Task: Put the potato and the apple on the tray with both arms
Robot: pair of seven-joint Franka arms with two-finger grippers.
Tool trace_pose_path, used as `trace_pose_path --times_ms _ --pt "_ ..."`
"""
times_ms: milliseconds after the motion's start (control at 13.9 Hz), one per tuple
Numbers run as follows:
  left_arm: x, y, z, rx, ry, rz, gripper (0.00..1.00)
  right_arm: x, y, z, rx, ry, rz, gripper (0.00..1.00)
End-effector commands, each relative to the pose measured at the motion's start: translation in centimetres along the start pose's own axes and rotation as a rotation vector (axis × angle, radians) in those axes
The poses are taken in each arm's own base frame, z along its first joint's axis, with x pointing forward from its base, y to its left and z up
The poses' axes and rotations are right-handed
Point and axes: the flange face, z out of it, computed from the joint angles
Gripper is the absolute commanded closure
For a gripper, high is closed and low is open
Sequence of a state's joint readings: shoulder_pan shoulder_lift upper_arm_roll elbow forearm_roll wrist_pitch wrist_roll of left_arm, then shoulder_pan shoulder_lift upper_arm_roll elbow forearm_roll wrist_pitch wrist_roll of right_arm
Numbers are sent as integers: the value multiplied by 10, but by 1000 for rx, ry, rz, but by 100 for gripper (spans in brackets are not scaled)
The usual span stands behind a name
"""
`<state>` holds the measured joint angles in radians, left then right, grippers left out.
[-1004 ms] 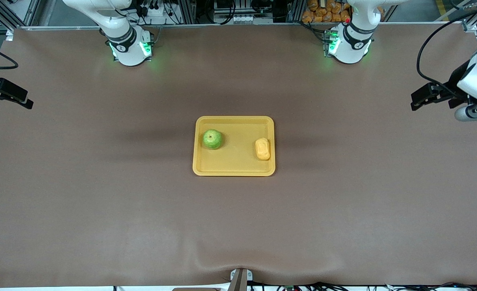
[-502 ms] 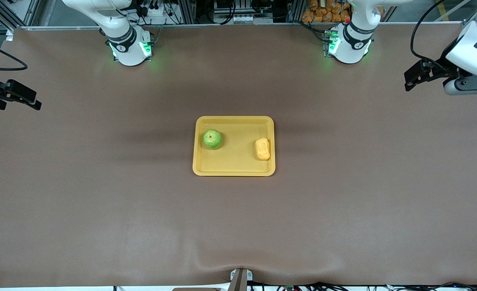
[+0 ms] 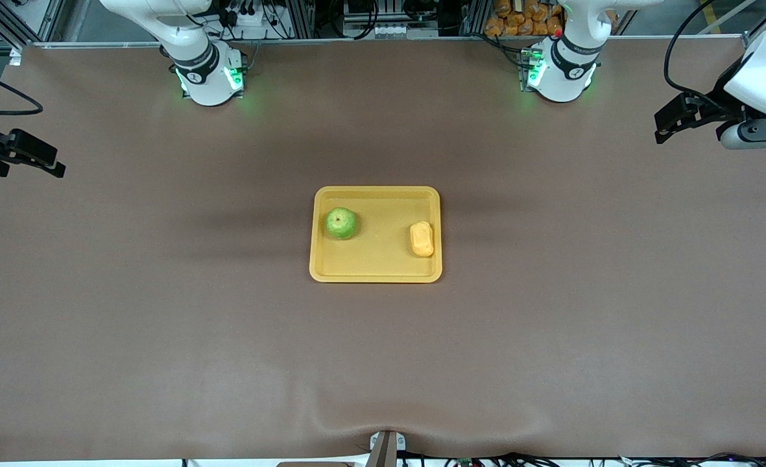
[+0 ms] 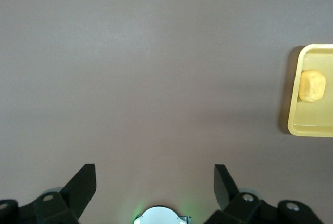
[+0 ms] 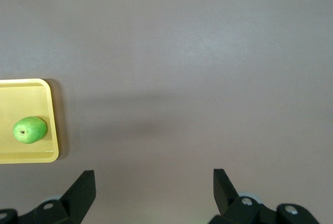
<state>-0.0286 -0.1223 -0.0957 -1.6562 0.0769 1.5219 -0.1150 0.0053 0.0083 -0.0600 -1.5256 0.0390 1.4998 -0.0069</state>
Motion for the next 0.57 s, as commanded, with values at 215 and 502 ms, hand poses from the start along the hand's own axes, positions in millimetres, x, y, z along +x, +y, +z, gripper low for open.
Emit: trace_pose_path --times_ms 215,502 --pt "6 -6 -2 -25 4 16 0 3 1 -4 6 4 -1 0" --pt "7 -17 -3 -27 4 -7 0 4 1 -5 6 7 -1 0"
